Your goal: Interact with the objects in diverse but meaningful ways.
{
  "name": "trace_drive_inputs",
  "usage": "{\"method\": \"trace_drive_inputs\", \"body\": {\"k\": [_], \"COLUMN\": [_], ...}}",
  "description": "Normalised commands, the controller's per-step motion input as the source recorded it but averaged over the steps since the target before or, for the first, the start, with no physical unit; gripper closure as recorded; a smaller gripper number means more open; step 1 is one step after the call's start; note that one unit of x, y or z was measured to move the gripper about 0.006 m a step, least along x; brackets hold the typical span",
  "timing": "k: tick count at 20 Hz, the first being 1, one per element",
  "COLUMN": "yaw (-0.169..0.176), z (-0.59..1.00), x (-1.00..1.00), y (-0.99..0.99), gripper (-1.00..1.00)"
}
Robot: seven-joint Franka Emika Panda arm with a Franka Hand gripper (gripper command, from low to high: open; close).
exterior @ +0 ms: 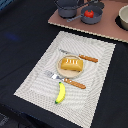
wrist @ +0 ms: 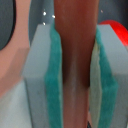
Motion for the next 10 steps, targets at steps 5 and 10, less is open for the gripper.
{"method": "trace_drive_inputs", "body": {"k": [5, 10], "yaw": [-0.001, -0.004], "z": [0.00, 0.00], "x": [0.50, 0.11], "y": [0.39, 0.06], "gripper": [1.00, 1.00]}}
